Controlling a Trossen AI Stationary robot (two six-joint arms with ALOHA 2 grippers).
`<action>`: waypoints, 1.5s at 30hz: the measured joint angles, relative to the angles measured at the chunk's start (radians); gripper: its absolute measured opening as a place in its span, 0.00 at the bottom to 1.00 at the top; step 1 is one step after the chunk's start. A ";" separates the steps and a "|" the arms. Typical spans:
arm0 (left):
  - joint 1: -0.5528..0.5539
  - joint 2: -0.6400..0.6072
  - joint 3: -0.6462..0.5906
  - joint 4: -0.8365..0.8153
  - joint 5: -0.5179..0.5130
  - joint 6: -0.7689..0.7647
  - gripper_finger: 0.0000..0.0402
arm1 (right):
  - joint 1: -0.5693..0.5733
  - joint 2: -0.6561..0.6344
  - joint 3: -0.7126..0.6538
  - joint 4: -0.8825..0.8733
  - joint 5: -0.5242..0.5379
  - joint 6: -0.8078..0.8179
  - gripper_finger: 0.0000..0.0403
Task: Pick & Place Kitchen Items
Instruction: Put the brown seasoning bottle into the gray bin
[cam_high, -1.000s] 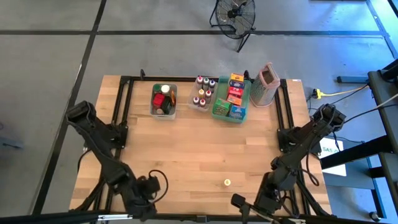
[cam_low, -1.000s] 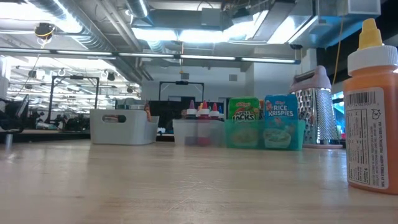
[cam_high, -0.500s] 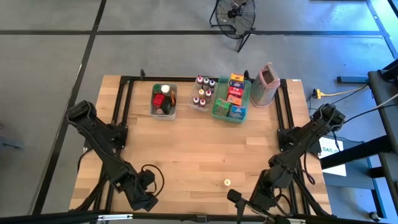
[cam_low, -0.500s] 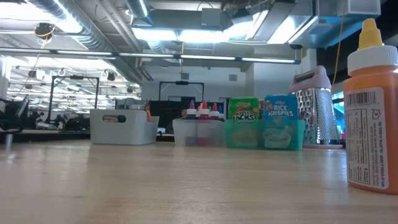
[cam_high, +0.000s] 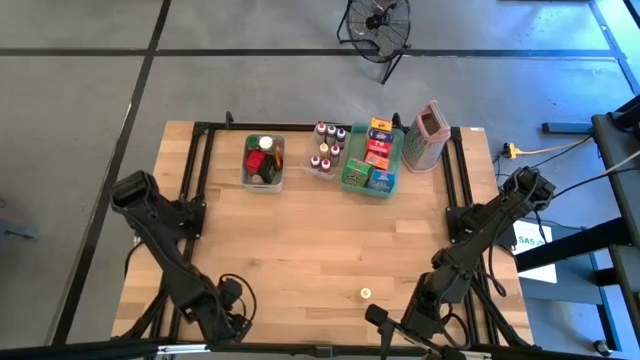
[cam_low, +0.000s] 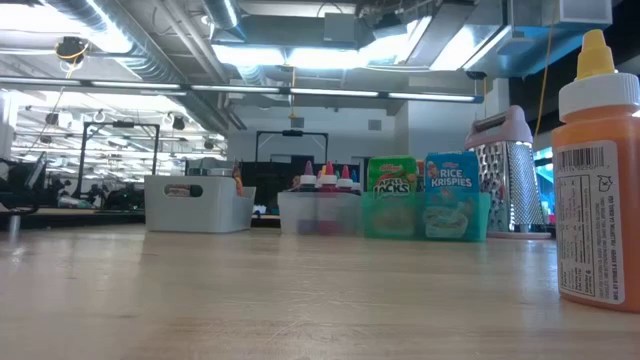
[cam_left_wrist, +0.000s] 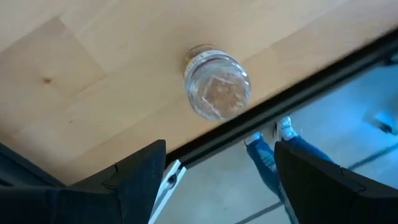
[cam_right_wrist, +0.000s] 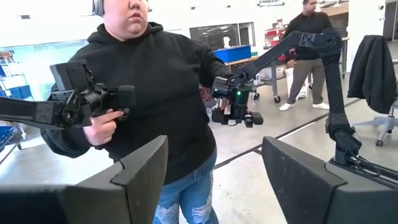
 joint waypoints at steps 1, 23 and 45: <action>0.000 0.009 0.000 0.003 0.000 -0.015 0.73 | 0.000 0.000 0.000 -0.002 0.000 -0.003 0.65; 0.041 0.060 0.000 0.018 -0.063 -0.003 0.73 | 0.001 0.000 0.000 -0.022 0.000 -0.004 0.65; 0.040 0.079 0.000 0.019 -0.064 -0.087 0.73 | 0.014 0.000 0.000 -0.104 -0.003 0.007 0.65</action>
